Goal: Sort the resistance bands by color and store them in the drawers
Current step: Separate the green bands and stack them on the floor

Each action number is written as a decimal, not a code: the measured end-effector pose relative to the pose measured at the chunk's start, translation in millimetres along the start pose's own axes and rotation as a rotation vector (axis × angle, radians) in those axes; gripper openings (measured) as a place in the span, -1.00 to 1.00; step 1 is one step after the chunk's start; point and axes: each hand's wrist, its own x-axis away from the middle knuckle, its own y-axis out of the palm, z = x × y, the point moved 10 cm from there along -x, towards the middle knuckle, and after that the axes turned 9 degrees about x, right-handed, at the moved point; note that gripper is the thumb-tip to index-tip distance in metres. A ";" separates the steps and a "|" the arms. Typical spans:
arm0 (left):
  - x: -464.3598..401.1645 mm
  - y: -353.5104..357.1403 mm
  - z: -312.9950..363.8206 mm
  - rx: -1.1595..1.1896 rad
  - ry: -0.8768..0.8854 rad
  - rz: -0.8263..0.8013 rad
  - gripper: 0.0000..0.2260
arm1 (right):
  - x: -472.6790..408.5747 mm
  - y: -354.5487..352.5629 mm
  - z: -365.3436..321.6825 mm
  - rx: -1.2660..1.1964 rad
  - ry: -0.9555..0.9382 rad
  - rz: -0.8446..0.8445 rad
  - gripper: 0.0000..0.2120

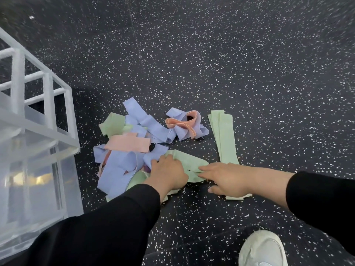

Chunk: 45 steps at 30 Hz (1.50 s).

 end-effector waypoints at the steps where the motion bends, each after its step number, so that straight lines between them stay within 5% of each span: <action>1: 0.6 -0.3 -0.9 0.012 -0.001 -0.004 -0.53 | -0.3 0.3 0.6 -0.008 0.001 -0.001 -0.40; 8: 10.7 -17.6 6.7 0.226 -0.001 0.027 -0.70 | 4.1 -12.1 4.2 -0.123 0.044 0.043 -0.51; 10: 19.0 -43.6 16.6 0.405 0.046 0.181 -0.82 | 8.3 -36.6 12.8 -0.274 0.103 0.232 -0.58; 13: 42.2 -88.0 31.1 0.697 0.209 0.417 -0.75 | 30.8 -85.2 37.2 -0.432 0.225 0.631 -0.57; 17: 74.6 -143.5 35.0 1.113 0.289 0.512 -0.84 | 50.8 -127.6 48.1 -0.768 0.163 0.698 -0.43; 22: 101.6 -199.7 34.5 1.334 0.407 0.638 -0.82 | 80.5 -180.2 50.1 -0.941 0.085 0.898 -0.86; 25: 109.3 -219.4 26.6 1.452 0.437 0.703 -0.79 | 90.5 -196.5 44.3 -1.184 -0.012 0.961 -0.86; 28: 103.9 -217.5 26.0 1.514 0.410 0.621 -0.83 | 97.8 -206.5 39.8 -1.298 -0.065 0.998 -0.87; 31: 100.7 -214.8 28.5 1.568 0.397 0.554 -0.62 | 98.9 -210.2 39.8 -1.302 -0.071 1.020 -0.90; 34: 103.5 -225.2 29.9 1.657 0.435 0.544 -0.77 | 92.1 -203.3 39.3 -1.289 -0.069 0.966 -0.92; 40: 108.7 -240.8 46.8 1.875 0.580 0.375 -0.83 | 99.4 -201.6 45.6 -1.113 0.014 1.028 -0.82; 45: 107.9 -248.5 63.8 1.932 0.650 0.270 -0.83 | 94.5 -204.0 48.3 -1.212 -0.056 1.040 -0.64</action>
